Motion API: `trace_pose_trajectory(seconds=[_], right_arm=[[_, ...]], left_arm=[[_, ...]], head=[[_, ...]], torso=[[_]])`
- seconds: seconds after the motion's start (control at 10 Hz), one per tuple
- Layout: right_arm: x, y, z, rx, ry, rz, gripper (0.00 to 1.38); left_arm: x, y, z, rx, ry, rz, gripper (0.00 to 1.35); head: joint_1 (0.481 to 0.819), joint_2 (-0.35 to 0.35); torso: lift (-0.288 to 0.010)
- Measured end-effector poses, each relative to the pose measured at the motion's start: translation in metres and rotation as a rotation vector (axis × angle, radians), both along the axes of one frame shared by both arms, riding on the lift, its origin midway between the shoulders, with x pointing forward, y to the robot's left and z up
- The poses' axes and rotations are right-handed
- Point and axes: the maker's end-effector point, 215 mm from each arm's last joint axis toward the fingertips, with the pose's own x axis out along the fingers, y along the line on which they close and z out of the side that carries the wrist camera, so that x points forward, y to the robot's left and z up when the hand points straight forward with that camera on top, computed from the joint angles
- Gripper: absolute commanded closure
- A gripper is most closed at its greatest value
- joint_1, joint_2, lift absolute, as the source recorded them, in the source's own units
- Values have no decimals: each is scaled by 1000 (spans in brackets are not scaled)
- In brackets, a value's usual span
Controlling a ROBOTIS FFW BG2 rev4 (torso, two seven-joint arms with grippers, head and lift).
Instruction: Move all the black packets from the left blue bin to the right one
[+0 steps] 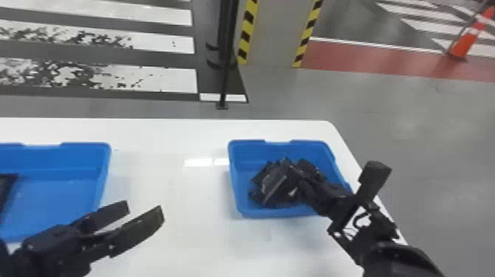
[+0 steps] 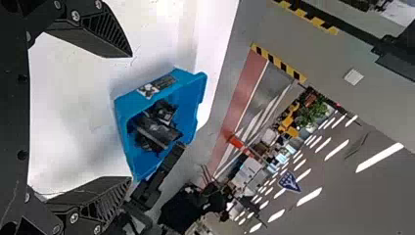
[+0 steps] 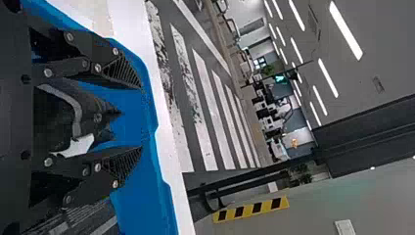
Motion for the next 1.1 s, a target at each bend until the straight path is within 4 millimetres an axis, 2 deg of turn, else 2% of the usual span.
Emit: trace_pose_trajectory(seconds=[0.2, 0.4, 0.7, 0.8, 1.0, 1.1], right_arm=[[-35, -1, 22, -52, -42, -44, 128], [-71, 7, 50, -66, -101, -71, 130], [-114, 36, 88, -51, -160, -114, 131], [-130, 43, 90, -46, -147, -117, 133], [-154, 58, 78, -9, -92, -103, 134], [-162, 65, 71, 21, -65, -93, 139]], left_arm=[[17, 39, 9, 53, -39, 77, 176], [32, 90, 9, 140, -51, 167, 176], [46, 188, 1, 324, -28, 340, 176], [50, 219, -2, 366, -14, 405, 176], [63, 275, -14, 426, 31, 518, 174], [73, 297, -27, 437, 74, 561, 176]], head=[[695, -168], [695, -110], [695, 75], [695, 109], [695, 227], [695, 272]], torso=[[-139], [-139], [-139], [-139], [-139], [-139]])
